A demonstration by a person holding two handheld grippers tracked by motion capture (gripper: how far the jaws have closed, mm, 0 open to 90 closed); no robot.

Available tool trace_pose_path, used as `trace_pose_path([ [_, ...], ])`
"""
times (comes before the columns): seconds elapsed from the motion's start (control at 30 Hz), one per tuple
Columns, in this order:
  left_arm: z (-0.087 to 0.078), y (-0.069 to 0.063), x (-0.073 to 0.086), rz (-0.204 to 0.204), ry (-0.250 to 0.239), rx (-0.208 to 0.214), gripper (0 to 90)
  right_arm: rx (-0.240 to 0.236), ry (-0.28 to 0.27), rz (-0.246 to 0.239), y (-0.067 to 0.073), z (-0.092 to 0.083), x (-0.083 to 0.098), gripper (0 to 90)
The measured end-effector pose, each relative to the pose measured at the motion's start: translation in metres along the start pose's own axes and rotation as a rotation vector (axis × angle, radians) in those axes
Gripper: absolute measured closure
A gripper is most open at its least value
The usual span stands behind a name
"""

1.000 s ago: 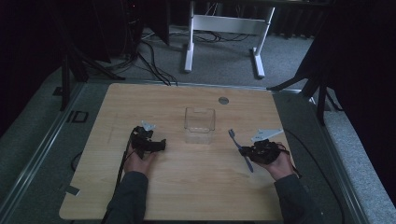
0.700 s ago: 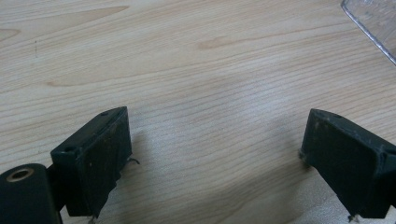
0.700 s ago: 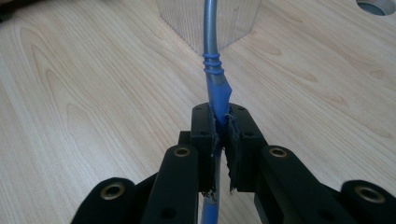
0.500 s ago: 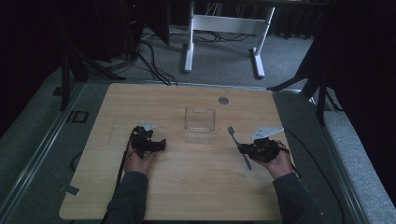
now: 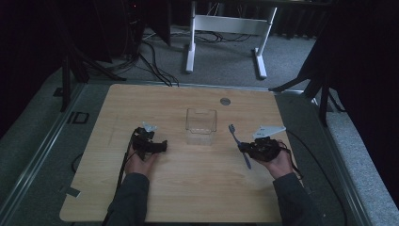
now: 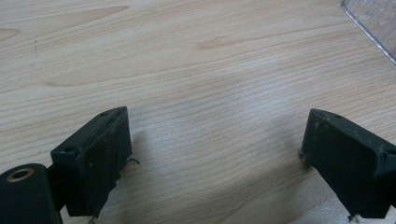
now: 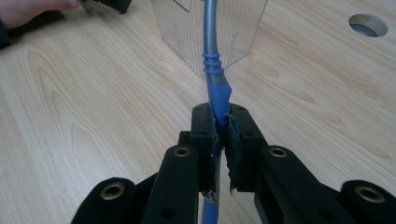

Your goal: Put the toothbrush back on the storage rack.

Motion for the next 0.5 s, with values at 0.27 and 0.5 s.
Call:
trace_pose_path([
  [0.27, 0.000, 0.000, 0.000, 0.000, 0.000, 0.000, 8.5, 0.003, -0.001, -0.008, -0.001, -0.001, -0.004, 82.2],
  [0.5, 0.000, 0.000, 0.000, 0.000, 0.000, 0.000, 8.5, 0.004, -0.004, -0.020, -0.002, -0.001, -0.011, 82.2],
])
Point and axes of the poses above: each handheld gripper's, and its own axes: z roughly forward along the jaws, x roughly out of its underside, y roughly to its left, the point moved 6 cm from there along z, roughly forward along the jaws, and after that the axes turned 5 degrees about -y, right-handed, at the moved point
